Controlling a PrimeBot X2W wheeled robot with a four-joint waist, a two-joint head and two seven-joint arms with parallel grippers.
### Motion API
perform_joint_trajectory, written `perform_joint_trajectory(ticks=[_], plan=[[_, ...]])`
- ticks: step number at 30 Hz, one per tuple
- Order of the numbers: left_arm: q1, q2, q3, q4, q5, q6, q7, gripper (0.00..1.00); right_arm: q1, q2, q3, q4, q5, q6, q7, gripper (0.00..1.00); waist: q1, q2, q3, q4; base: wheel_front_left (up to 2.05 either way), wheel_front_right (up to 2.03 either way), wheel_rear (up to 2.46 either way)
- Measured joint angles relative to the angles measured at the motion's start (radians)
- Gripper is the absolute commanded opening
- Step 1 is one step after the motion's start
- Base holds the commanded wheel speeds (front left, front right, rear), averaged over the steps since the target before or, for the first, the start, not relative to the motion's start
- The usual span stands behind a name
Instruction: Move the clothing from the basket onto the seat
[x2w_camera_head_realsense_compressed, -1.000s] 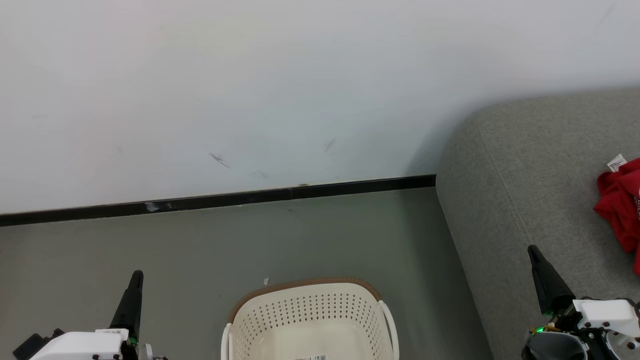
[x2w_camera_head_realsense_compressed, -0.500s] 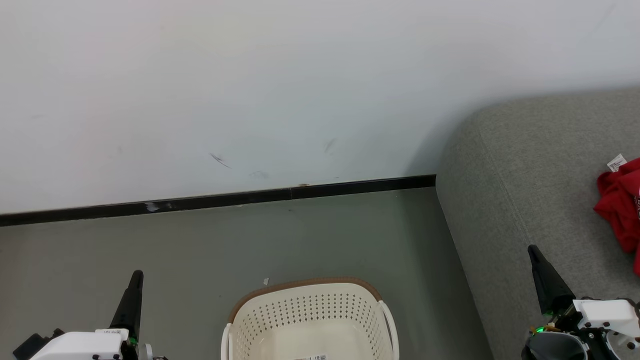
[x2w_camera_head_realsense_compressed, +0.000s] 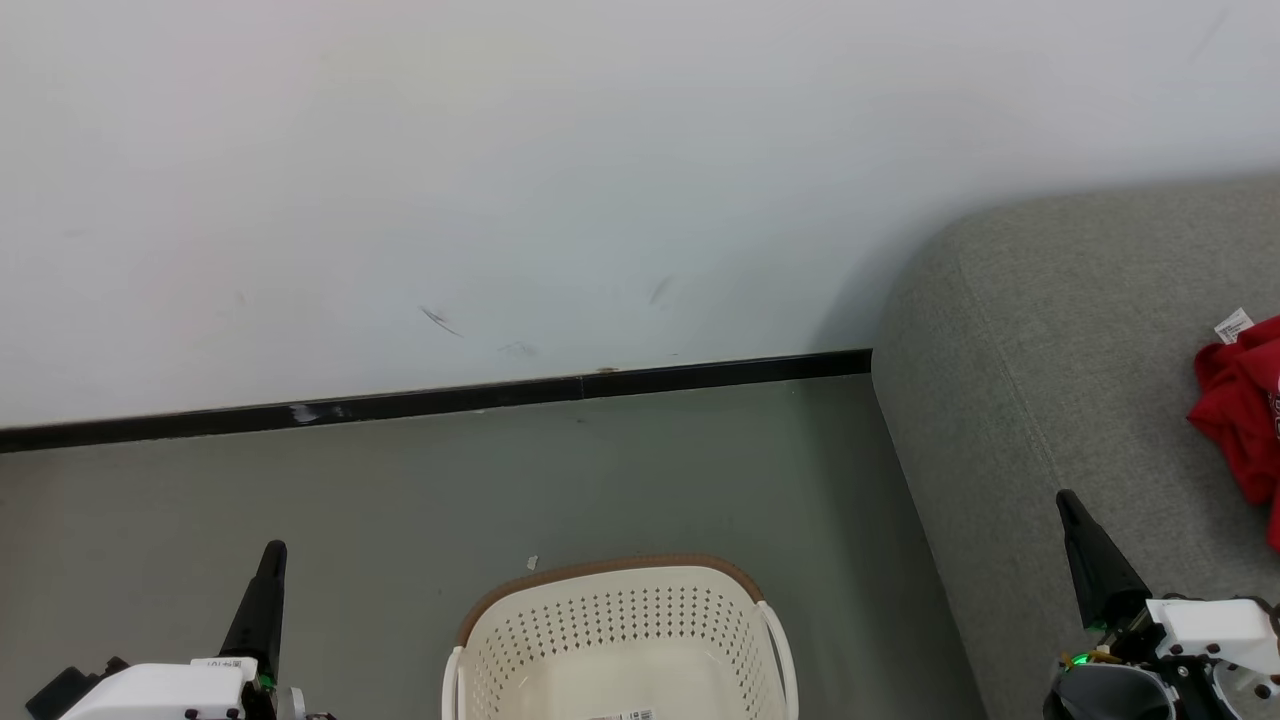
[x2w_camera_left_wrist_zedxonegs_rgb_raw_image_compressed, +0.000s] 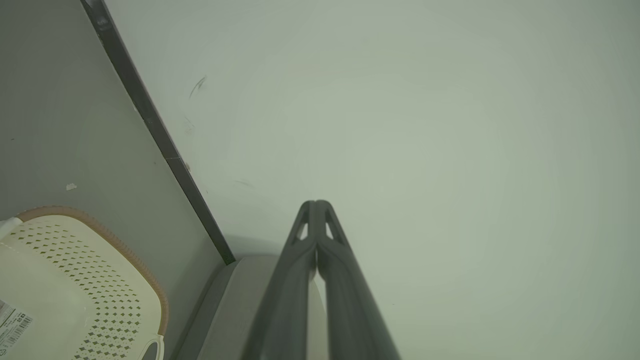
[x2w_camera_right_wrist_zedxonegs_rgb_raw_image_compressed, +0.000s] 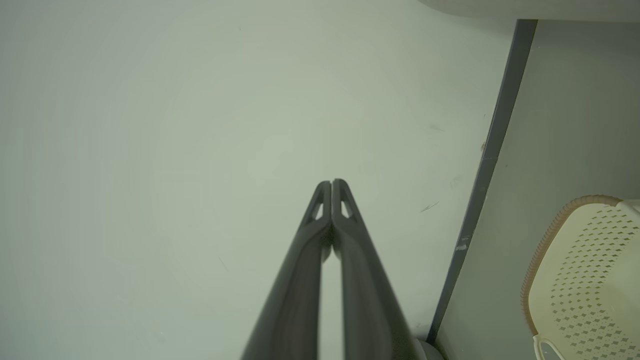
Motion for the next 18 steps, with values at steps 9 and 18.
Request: perform_joint_trajectory(ticks=[9, 18], plan=[[0.0, 0.0, 0.0, 0.0, 0.0, 0.0, 0.0, 0.0, 0.0, 0.0, 0.0, 0.0, 0.0, 0.0, 0.0, 0.0, 0.0, 0.0, 0.0, 0.0, 0.0, 0.0, 0.0], [0.0, 0.0, 0.0, 0.0, 0.0, 0.0, 0.0, 0.0, 0.0, 0.0, -0.001, 0.0, 0.0, 0.0, 0.0, 0.0, 0.0, 0.0, 0.0, 0.0, 0.0, 0.0, 0.0]])
